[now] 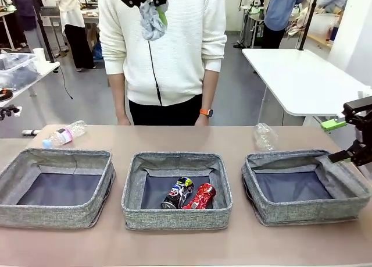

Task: Sort the waste into the appropriate baskets.
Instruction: Pick up the waste item pointed out by the person.

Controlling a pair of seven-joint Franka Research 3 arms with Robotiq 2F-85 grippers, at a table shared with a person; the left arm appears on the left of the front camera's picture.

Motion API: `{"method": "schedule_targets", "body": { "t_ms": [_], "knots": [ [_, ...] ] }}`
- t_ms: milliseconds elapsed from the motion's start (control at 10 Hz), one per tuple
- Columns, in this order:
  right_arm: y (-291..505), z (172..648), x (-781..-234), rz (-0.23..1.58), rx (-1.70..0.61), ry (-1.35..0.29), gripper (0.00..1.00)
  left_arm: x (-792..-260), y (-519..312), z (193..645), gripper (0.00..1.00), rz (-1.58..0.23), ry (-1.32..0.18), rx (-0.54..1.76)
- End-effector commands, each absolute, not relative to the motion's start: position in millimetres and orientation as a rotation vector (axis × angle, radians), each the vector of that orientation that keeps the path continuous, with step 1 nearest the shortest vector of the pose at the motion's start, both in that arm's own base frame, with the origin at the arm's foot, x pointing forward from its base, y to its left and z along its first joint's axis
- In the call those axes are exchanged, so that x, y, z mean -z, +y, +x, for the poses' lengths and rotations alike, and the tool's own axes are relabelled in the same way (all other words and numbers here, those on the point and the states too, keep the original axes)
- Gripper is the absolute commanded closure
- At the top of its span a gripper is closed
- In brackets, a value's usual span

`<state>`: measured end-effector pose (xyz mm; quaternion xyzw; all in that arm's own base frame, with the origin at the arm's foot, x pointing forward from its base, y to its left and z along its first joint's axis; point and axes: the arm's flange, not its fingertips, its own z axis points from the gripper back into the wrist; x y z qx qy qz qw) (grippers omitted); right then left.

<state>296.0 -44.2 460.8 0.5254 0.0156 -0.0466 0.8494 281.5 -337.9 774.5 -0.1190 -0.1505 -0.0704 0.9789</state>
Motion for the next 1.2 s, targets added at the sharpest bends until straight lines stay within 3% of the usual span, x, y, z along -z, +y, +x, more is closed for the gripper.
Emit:
{"method": "schedule_targets", "body": {
  "t_ms": [0,200,300,1100],
  "knots": [
    [-42.7,298.7,-463.2,1.115,0.123,0.028,0.00,-765.8,-341.7,281.0,0.93,-0.290,-0.279,0.109],
    [-42.7,298.7,-463.2,1.115,0.123,0.028,0.00,-767.9,-337.3,282.0,0.93,-0.399,-0.227,0.131],
    [-42.7,298.7,-463.2,1.115,0.123,0.028,0.00,-770.6,-344.7,284.6,0.93,-0.280,-0.279,0.137],
    [-42.7,298.7,-463.2,1.115,0.123,0.028,0.00,-770.6,-344.7,284.6,0.93,-0.280,-0.279,0.137]
  ]
}}
